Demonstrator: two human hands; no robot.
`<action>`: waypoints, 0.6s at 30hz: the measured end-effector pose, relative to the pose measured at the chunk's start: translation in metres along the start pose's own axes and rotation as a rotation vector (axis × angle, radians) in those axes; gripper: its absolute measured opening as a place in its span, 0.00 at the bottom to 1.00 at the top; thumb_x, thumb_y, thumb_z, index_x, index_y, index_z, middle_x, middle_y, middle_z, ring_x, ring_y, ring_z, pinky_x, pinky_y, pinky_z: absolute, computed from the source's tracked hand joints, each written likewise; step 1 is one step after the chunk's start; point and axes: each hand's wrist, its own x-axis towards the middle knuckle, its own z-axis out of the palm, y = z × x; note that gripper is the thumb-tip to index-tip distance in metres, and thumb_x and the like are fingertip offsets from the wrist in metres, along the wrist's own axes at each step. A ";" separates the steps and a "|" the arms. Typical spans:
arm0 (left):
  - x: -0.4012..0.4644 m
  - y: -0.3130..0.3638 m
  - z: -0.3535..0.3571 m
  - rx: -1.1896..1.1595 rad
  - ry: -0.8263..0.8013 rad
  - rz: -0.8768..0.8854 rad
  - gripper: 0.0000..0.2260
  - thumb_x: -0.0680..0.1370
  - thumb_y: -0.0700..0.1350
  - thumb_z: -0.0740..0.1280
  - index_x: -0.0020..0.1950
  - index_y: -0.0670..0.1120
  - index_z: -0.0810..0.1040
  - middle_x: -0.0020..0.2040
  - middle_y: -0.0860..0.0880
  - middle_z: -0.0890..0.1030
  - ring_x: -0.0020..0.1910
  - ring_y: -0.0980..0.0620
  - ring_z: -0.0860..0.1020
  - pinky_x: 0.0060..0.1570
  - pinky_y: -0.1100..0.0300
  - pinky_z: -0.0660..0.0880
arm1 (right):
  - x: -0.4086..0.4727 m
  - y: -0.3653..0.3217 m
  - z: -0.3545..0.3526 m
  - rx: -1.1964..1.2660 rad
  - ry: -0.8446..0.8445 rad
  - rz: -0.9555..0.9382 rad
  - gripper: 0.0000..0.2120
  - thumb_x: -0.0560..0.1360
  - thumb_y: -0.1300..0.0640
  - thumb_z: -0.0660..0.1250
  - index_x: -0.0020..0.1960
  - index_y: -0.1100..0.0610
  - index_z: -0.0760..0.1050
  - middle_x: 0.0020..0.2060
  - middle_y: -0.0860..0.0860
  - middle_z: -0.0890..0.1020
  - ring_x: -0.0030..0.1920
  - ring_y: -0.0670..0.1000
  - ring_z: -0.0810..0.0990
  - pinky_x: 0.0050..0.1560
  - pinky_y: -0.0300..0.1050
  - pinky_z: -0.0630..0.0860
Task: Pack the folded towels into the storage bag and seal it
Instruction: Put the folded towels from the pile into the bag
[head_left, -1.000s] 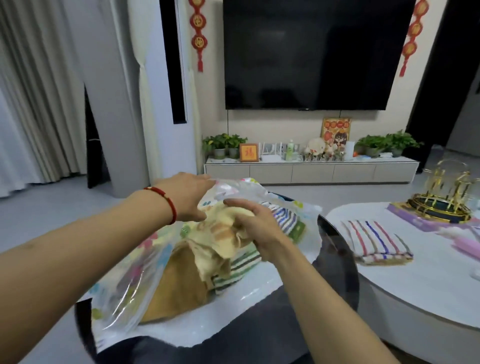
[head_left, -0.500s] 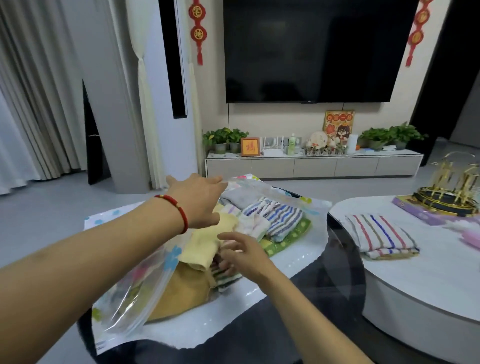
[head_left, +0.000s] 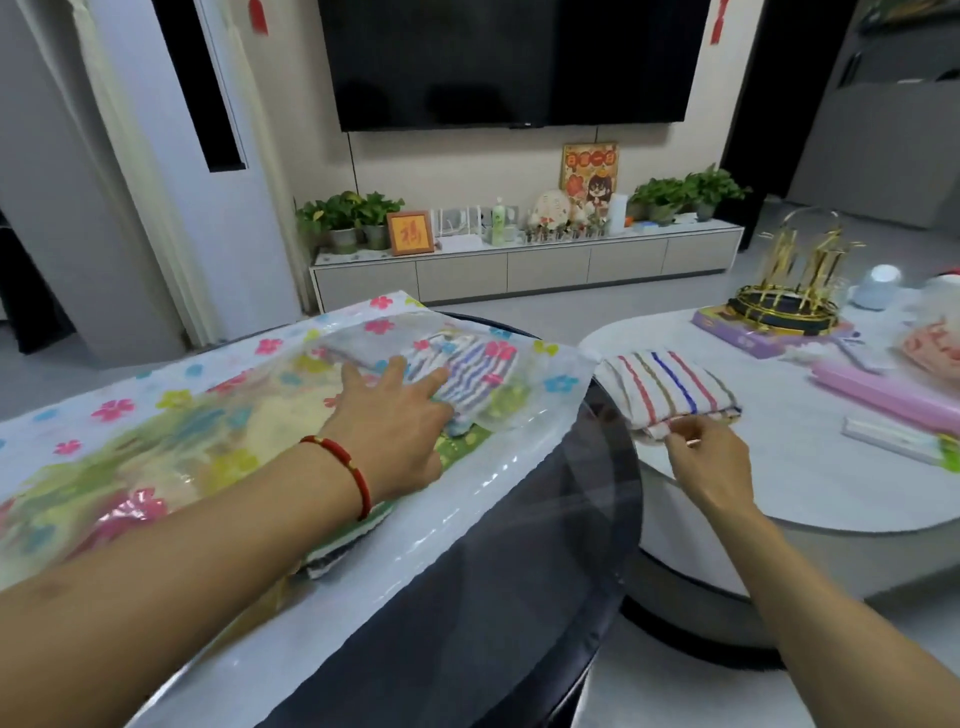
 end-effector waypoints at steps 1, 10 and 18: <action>0.005 0.003 0.004 0.019 -0.004 0.011 0.20 0.76 0.56 0.61 0.68 0.55 0.73 0.79 0.51 0.59 0.75 0.38 0.58 0.65 0.26 0.59 | 0.011 0.008 0.003 -0.049 0.032 0.012 0.11 0.78 0.56 0.69 0.58 0.58 0.82 0.55 0.58 0.85 0.52 0.60 0.83 0.54 0.56 0.80; 0.026 0.008 0.026 -0.007 0.038 0.014 0.24 0.76 0.59 0.57 0.72 0.57 0.66 0.81 0.53 0.54 0.78 0.40 0.54 0.68 0.31 0.61 | 0.114 0.018 0.022 -0.293 0.016 0.101 0.25 0.80 0.43 0.66 0.74 0.51 0.69 0.72 0.61 0.72 0.70 0.64 0.72 0.69 0.61 0.70; 0.027 0.008 0.027 -0.064 0.057 -0.024 0.24 0.76 0.61 0.57 0.71 0.59 0.68 0.80 0.55 0.56 0.78 0.41 0.56 0.68 0.30 0.61 | 0.150 0.020 0.020 -0.406 -0.198 0.168 0.32 0.74 0.50 0.75 0.73 0.43 0.65 0.62 0.59 0.78 0.62 0.64 0.75 0.63 0.59 0.71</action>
